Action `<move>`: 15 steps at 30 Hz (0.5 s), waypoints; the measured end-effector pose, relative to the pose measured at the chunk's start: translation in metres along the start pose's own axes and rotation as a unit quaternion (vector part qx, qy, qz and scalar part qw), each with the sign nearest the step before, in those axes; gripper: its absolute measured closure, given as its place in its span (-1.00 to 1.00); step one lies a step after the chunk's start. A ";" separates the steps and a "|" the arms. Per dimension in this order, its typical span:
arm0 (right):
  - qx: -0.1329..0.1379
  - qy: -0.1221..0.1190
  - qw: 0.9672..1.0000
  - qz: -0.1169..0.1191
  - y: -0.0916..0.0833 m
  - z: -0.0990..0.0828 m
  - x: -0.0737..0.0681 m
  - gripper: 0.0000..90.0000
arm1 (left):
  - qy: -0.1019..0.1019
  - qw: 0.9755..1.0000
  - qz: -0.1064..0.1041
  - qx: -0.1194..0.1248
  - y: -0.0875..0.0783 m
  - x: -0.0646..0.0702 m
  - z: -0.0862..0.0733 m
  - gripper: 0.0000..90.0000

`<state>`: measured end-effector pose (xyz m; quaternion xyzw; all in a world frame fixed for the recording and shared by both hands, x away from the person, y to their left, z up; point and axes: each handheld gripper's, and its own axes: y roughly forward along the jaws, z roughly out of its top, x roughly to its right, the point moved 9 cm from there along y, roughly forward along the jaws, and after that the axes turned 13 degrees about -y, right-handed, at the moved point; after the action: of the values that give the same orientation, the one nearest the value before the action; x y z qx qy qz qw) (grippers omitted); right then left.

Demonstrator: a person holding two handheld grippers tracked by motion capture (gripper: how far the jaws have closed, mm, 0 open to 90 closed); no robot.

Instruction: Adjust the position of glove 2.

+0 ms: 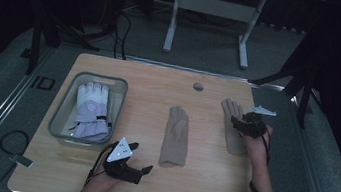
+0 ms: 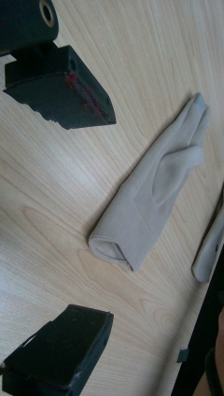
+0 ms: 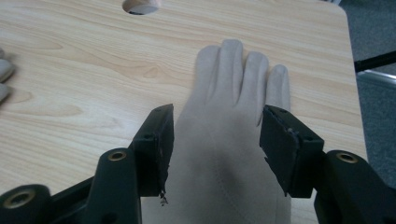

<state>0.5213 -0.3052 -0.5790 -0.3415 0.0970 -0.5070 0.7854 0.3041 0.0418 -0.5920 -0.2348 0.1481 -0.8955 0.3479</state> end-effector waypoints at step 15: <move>-0.016 0.055 0.998 0.009 0.020 -0.027 -0.005 0.31 | 0.006 1.000 0.000 -0.002 0.000 0.002 -0.001 -0.86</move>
<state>0.5199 -0.3073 -0.6128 -0.3250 0.1511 -0.5159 0.7781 0.3025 0.0408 -0.5922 -0.2298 0.1522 -0.8965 0.3468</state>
